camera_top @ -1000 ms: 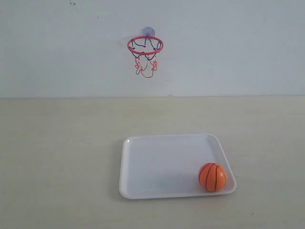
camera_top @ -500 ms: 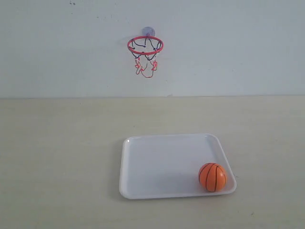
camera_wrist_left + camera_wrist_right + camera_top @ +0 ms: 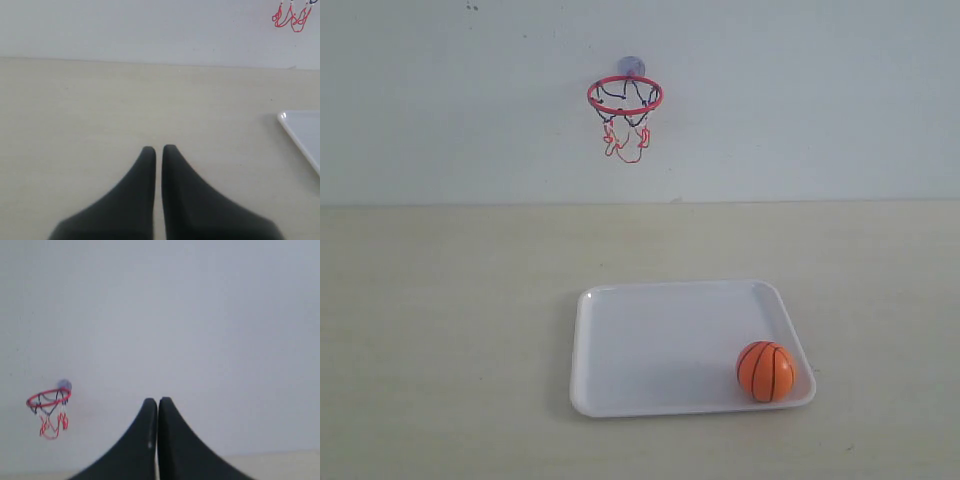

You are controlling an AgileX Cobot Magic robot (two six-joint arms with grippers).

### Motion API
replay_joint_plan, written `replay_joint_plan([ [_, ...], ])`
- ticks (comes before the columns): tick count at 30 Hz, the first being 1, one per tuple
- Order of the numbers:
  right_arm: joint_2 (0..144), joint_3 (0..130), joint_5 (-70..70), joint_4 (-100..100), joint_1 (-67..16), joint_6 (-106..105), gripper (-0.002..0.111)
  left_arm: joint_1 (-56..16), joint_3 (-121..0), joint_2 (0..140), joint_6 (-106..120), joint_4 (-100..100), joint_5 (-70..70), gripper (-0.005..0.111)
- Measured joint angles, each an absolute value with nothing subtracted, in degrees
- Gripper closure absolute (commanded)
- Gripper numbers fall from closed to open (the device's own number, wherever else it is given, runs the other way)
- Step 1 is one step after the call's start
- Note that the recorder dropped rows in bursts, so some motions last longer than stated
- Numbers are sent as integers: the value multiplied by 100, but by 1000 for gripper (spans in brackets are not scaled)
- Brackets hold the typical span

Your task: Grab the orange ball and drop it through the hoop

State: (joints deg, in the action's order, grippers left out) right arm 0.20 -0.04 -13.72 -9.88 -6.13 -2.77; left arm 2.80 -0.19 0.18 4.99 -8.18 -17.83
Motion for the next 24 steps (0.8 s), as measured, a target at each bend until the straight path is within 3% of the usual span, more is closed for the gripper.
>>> replay_joint_plan([
  [9,20,46,-2945,-988,-613,-438,109,280,-19,18,499,-818,-1783,103],
  [12,92,571,-2676,-988,-613,-615,109,280,-19,18,499,-818,-1783,103],
  [15,588,1490,-1411,-988,-613,-1179,109,280,-19,18,499,-818,-1783,103],
  [20,2035,2932,2168,-988,-604,-1744,109,280,-19,18,499,-818,-1783,103],
  [24,3077,3310,3460,-1002,-604,-1798,109,280,-19,18,499,-818,-1783,103],
])
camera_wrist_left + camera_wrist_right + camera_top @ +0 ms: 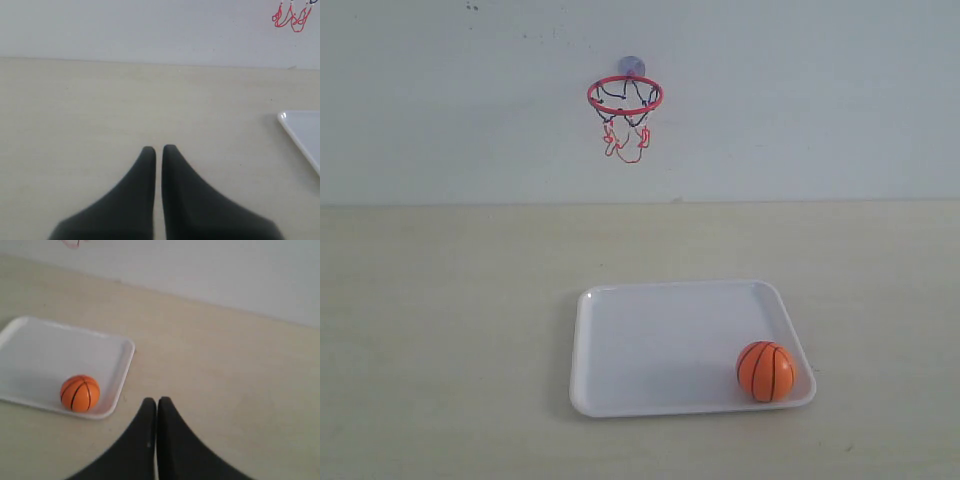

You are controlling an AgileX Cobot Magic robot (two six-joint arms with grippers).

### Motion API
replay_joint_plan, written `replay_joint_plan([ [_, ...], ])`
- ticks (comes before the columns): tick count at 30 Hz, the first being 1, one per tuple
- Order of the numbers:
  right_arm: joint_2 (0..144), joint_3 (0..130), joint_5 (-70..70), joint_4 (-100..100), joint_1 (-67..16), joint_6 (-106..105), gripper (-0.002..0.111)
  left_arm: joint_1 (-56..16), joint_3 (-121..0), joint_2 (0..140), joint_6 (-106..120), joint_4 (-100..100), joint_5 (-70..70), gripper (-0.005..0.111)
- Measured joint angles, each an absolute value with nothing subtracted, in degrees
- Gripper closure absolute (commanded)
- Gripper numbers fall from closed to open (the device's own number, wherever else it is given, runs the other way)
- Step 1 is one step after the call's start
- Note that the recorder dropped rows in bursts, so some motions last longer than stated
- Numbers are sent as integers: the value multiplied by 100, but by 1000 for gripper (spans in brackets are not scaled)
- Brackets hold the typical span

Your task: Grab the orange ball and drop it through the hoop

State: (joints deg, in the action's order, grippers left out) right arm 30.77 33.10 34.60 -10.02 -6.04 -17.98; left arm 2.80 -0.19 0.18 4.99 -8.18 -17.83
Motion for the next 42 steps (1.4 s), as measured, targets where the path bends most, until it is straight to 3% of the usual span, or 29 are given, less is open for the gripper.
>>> replay_joint_plan([
  [10,4185,3361,3174,-1002,-604,-1780,109,280,-19,18,499,-818,-1783,103],
  [16,4406,3361,2316,-1332,-604,-1352,109,280,-19,18,499,-818,-1783,103],
  [24,5620,3447,1154,-3533,-604,-1109,109,280,-19,18,499,-818,-1783,103],
  [34,7841,5469,4441,-3598,-683,-2756,109,280,-19,18,499,-818,-1783,103],
  [42,8795,6995,5228,-746,-1991,-1479,109,280,-19,18,499,-818,-1783,103],
])
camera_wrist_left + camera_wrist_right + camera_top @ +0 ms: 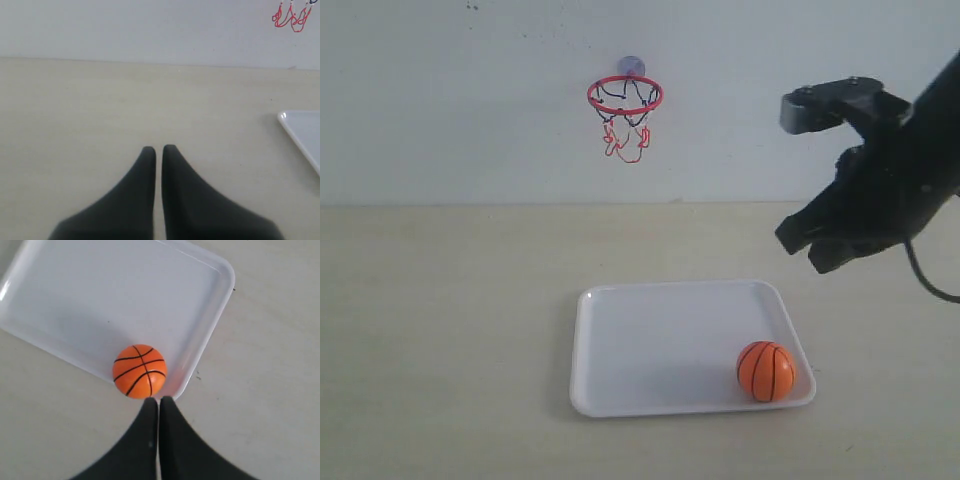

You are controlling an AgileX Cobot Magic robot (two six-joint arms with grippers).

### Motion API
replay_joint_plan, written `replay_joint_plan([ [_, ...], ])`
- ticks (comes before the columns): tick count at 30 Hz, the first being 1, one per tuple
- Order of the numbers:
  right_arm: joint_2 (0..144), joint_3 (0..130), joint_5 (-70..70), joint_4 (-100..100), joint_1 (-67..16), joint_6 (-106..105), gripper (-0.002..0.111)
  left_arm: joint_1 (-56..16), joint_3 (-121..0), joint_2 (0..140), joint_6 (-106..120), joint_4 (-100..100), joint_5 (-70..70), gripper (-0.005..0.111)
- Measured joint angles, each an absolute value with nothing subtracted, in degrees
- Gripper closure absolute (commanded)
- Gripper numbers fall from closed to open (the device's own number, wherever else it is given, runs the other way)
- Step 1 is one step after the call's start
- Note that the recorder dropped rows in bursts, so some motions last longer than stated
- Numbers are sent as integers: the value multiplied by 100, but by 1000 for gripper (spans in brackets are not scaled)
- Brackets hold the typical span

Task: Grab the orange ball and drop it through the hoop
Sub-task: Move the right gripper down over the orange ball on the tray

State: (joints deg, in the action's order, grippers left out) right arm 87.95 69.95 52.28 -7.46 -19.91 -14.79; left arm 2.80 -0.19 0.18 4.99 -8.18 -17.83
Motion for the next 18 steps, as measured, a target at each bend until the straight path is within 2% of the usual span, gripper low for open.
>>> replay_joint_plan([
  [2,8976,7245,5353,-364,-2287,-1079,108,280,-19,18,499,-818,-1783,103],
  [5,9298,7571,5505,-165,-2575,-843,98,280,-19,18,499,-818,-1783,103],
  [7,9477,7654,5547,-153,-2672,-820,83,280,-19,18,499,-818,-1783,103],
  [10,9768,7665,5591,-101,-2712,-760,46,280,-19,18,499,-818,-1783,103],
  [11,9841,7665,5602,-75,-2712,-682,36,280,-19,18,499,-818,-1783,103],
  [12,9947,7665,5601,-44,-2712,-582,32,280,-19,18,499,-818,-1783,103],
  [18,10402,7665,5622,0,-2719,141,31,280,-19,18,499,-818,-1783,103],
])
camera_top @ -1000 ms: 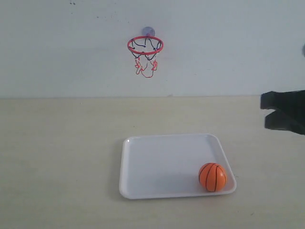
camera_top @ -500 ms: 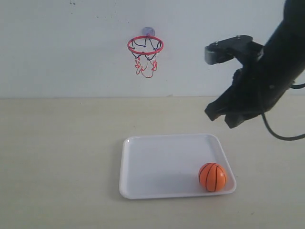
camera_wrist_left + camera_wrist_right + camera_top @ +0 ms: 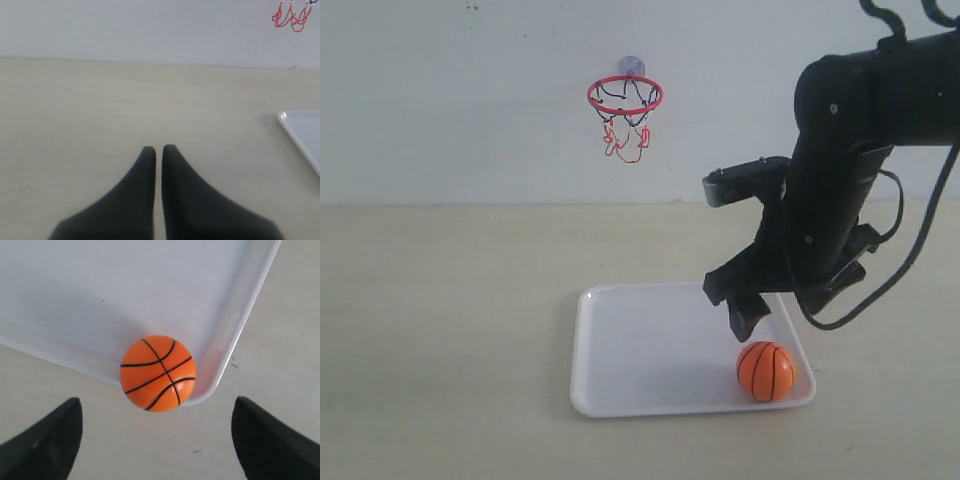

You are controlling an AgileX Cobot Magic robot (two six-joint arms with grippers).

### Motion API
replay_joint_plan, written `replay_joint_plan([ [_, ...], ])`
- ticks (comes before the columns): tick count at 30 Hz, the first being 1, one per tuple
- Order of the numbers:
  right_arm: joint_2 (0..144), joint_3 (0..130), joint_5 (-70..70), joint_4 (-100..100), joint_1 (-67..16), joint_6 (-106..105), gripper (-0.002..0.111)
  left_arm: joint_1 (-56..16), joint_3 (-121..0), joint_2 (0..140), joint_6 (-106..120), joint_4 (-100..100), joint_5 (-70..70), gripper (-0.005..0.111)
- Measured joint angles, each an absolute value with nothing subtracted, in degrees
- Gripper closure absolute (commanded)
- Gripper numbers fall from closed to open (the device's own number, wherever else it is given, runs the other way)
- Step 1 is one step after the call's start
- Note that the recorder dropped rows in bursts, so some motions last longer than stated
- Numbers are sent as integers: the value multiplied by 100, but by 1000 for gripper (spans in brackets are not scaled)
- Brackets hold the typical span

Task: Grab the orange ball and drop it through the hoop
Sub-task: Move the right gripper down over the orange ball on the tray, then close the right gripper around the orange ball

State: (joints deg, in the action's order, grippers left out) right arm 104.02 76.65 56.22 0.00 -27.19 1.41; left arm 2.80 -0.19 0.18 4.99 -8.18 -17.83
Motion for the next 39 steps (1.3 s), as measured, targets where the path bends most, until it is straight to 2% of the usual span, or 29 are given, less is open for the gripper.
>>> replay_joint_plan([
  [12,11254,7665,5445,41,-2724,404,31,280,-19,18,499,-818,-1783,103],
  [26,11358,7694,5206,41,-2724,614,33,280,-19,18,499,-818,-1783,103],
  [27,11358,7694,5201,0,-2724,626,36,280,-19,18,499,-818,-1783,103],
  [28,11358,7694,5201,0,-2724,626,53,280,-19,18,499,-818,-1783,103],
  [29,11358,7694,5212,0,-2724,679,62,280,-19,18,499,-818,-1783,103],
  [30,11358,7694,5224,0,-2724,693,88,280,-19,18,499,-818,-1783,103],
  [31,11358,7694,5258,0,-2724,735,102,280,-19,18,499,-818,-1783,103],
  [32,11358,7694,5267,0,-2724,744,106,280,-19,18,499,-818,-1783,103],
  [39,11358,7861,5510,0,-2724,509,106,280,-19,18,499,-818,-1783,103],
])
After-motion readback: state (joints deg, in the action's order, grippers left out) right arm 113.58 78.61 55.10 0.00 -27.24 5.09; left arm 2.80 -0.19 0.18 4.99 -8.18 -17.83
